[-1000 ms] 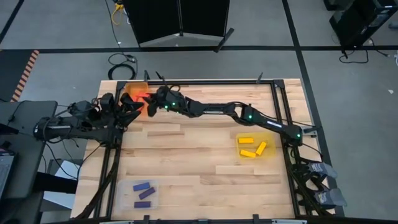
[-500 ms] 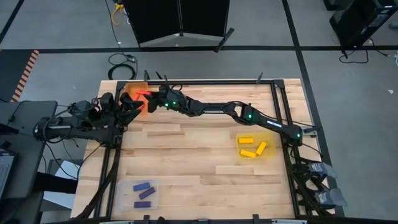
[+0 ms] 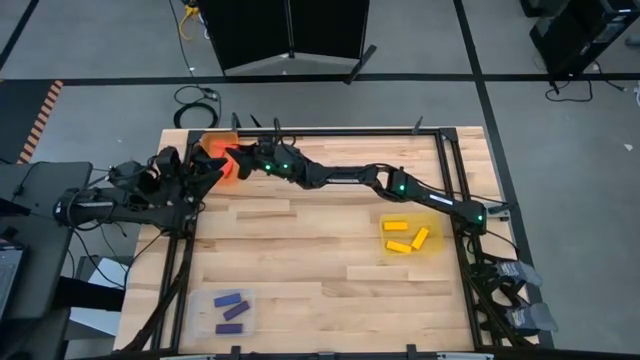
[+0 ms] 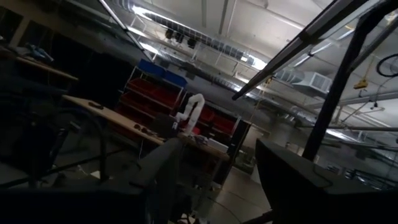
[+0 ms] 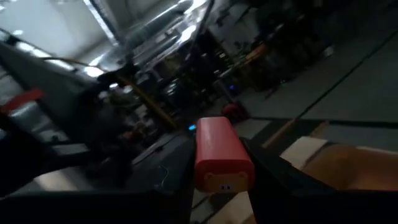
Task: Sort blocks
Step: Put the orange block into the orange transparent bin
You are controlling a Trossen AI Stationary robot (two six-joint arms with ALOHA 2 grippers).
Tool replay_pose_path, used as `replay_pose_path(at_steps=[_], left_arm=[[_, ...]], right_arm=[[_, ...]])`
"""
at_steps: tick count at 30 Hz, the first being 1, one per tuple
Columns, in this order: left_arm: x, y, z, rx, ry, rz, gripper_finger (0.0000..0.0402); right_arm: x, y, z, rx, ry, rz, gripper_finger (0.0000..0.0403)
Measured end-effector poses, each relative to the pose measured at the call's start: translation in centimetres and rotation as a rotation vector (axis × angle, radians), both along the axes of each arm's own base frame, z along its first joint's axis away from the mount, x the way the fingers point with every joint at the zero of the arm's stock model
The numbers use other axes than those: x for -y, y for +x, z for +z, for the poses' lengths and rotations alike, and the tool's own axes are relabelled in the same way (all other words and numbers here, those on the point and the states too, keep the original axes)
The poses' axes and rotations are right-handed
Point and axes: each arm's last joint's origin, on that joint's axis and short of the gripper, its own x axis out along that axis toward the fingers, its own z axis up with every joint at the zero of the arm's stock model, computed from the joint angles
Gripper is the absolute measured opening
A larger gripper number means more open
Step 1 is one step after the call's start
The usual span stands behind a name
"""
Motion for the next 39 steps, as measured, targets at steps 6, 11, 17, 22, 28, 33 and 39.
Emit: replay_pose_path(at_steps=[6, 11, 17, 22, 28, 33, 39], left_arm=[[0.0, 0.1, 0.0, -0.005, -0.004, 0.009, 0.0218], [-0.1, 0.1, 0.0, -0.005, -0.011, 0.028, 0.0218], [-0.1, 0.1, 0.0, -0.001, 0.000, 0.039, 0.0218], [-0.1, 0.1, 0.0, -0.001, 0.000, 0.039, 0.0218], [-0.1, 0.1, 0.0, -0.002, 0.002, 0.041, 0.0218], [-0.1, 0.1, 0.0, -0.003, 0.004, 0.041, 0.0218], [-0.1, 0.1, 0.0, -0.004, 0.009, 0.044, 0.0218]], right_arm=[[0.2, -0.1, -0.2, -0.031, -0.015, -0.119, 0.0126], [-0.9, 0.4, -1.6, -0.199, -0.085, -0.059, 0.0126], [-2.2, 0.7, -2.1, -0.306, -0.213, -0.003, 0.0126], [-2.2, 0.7, -2.6, -0.366, -0.253, -0.001, 0.0126], [-1.7, 0.6, -2.7, -0.389, -0.272, -0.004, 0.0134], [-1.1, 0.4, -3.0, -0.419, -0.266, 0.004, 0.0137], [-0.8, 0.3, -3.0, -0.415, -0.264, 0.019, 0.0138]])
